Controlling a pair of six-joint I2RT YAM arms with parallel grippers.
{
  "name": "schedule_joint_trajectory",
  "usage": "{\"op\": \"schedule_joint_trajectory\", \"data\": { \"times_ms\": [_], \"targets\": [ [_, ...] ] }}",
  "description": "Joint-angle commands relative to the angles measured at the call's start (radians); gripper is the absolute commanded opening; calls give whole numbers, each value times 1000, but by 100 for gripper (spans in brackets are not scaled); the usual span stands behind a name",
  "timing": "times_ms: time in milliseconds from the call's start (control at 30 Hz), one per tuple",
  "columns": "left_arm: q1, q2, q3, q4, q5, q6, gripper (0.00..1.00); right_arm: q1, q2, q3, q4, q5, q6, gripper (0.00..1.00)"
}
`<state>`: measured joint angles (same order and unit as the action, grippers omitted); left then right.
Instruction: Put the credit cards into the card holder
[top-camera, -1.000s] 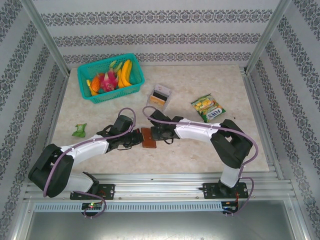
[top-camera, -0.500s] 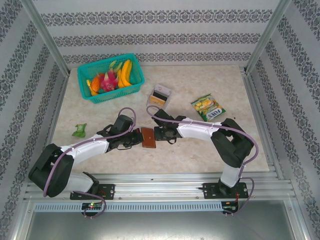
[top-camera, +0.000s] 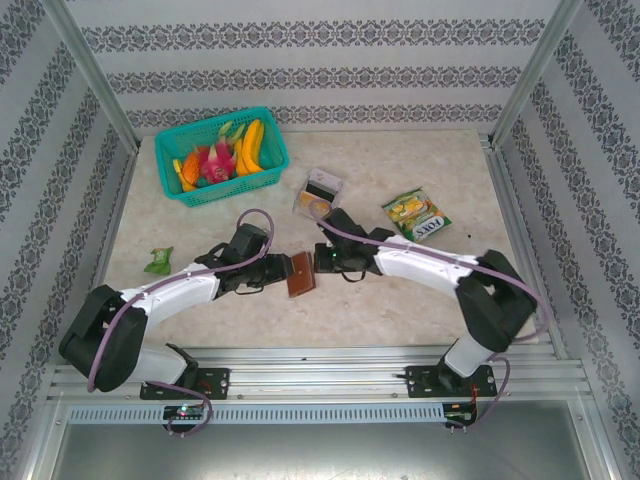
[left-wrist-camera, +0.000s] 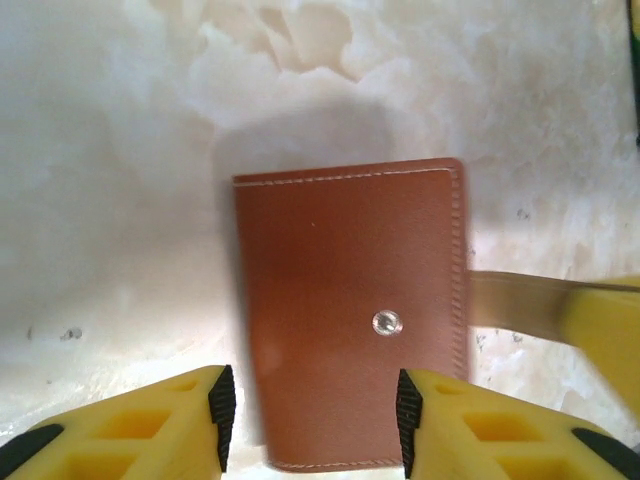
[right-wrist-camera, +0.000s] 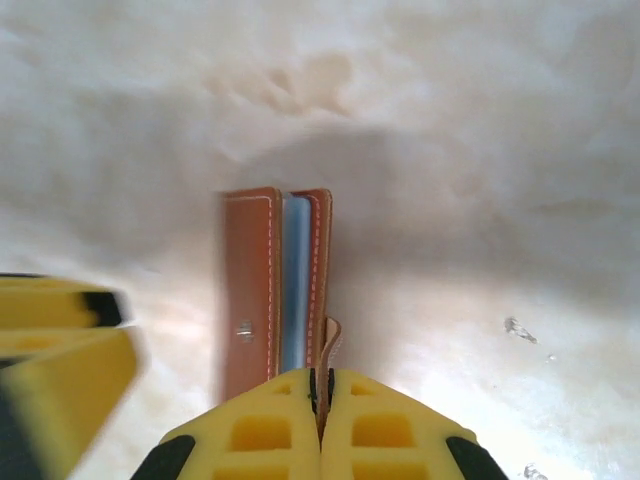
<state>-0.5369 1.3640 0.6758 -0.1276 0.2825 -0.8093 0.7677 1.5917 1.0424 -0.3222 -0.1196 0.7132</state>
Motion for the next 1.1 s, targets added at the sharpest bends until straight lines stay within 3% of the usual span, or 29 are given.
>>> {"op": "schedule_joint_trajectory", "data": {
  "times_ms": [0, 67, 167, 267, 333, 433, 600, 733, 967, 1067],
  "targets": [
    [-2, 3, 37, -26, -27, 17, 55, -10, -58, 9, 14, -85, -33, 1],
    [-3, -3, 46, -10, -17, 17, 56, -11, -53, 18, 35, -131, -24, 1],
    [-4, -23, 47, 13, -9, 10, 66, -10, -36, 14, 99, -189, 6, 1],
    [-4, -39, 33, 26, -21, -1, 72, -10, -18, 20, 104, -183, 24, 2],
    [-3, -21, 31, 21, -18, 2, 63, -12, -13, 21, 88, -161, 26, 2],
    [-3, 4, 34, 3, -19, -4, 58, -23, -19, 15, 53, -128, 31, 2],
    [-3, 0, 24, -35, -83, -26, 55, -70, -61, -54, 20, -79, 56, 2],
    [-3, 16, 25, -23, -53, -21, 55, -111, -84, -133, 82, -106, 83, 2],
    [-3, 58, 28, -5, -4, -7, 53, -125, -66, -127, 54, -110, 60, 3],
    [-3, 88, 47, 18, 40, -1, 47, -125, -64, -127, 64, -122, 57, 3]
  ]
}}
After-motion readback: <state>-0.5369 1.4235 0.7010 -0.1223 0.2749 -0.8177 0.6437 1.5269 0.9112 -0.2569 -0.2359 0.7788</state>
